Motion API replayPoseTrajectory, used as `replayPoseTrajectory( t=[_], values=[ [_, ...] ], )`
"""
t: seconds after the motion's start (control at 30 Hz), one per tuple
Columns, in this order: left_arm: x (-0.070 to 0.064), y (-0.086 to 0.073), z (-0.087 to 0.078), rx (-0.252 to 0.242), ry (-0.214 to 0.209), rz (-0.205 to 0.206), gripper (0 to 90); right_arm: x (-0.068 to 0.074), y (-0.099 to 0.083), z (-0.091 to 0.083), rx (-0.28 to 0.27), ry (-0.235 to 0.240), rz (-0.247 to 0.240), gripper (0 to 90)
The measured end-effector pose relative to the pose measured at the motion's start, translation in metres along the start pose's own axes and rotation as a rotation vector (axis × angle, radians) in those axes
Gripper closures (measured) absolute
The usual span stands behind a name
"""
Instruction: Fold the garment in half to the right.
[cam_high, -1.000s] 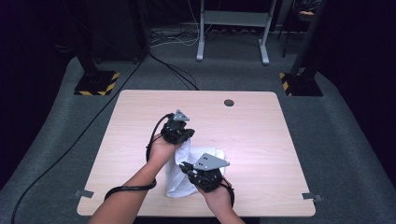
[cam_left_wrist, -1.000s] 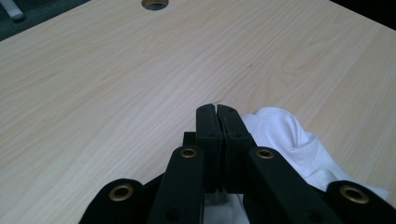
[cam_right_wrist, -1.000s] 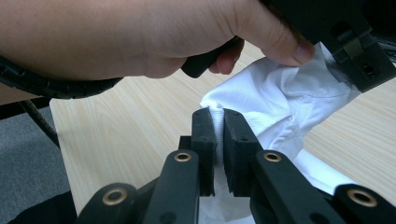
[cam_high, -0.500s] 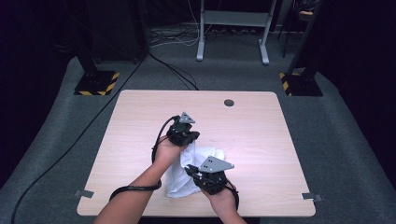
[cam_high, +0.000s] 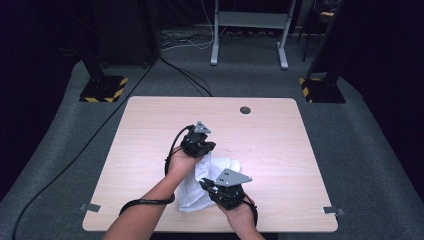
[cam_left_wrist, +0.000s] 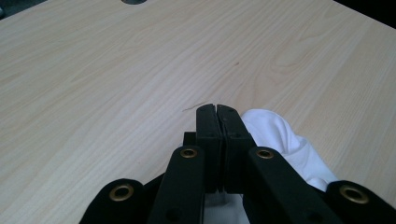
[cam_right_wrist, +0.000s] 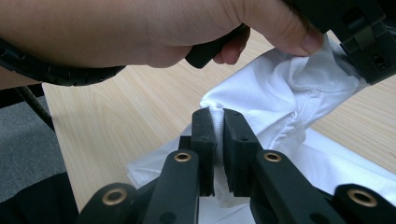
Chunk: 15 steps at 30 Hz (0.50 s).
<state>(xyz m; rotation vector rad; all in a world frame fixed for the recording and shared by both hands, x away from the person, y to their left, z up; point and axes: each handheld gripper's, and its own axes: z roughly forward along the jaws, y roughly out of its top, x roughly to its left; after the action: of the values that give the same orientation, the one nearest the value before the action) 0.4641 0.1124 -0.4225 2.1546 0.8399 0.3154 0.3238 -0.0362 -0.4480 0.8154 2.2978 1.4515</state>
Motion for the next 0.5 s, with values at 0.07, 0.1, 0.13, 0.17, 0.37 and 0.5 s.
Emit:
replayPoseTrajectory(
  t=[0.07, 0.1, 0.13, 0.17, 0.37, 0.5],
  values=[
    [0.000, 0.000, 0.001, 0.001, -0.002, -0.003, 88.0, -0.001, -0.001, 0.000, 0.005, -0.001, -0.001, 84.2],
    [0.000, 0.000, 0.002, 0.001, -0.003, -0.004, 88.0, -0.001, -0.001, -0.001, 0.008, -0.002, -0.004, 84.2],
    [0.000, -0.001, 0.003, 0.003, -0.003, -0.004, 88.0, -0.001, -0.002, -0.001, 0.014, -0.004, -0.008, 84.2],
    [0.000, -0.001, 0.004, 0.003, -0.005, -0.007, 88.0, -0.001, -0.003, -0.001, 0.018, -0.007, -0.013, 84.2],
    [-0.002, -0.003, 0.010, 0.014, -0.014, -0.010, 88.0, -0.005, -0.008, -0.003, 0.039, -0.013, -0.012, 84.1],
    [-0.004, -0.005, 0.014, 0.020, -0.019, -0.009, 88.0, -0.007, -0.012, -0.003, 0.051, -0.017, -0.003, 84.0]
  ],
)
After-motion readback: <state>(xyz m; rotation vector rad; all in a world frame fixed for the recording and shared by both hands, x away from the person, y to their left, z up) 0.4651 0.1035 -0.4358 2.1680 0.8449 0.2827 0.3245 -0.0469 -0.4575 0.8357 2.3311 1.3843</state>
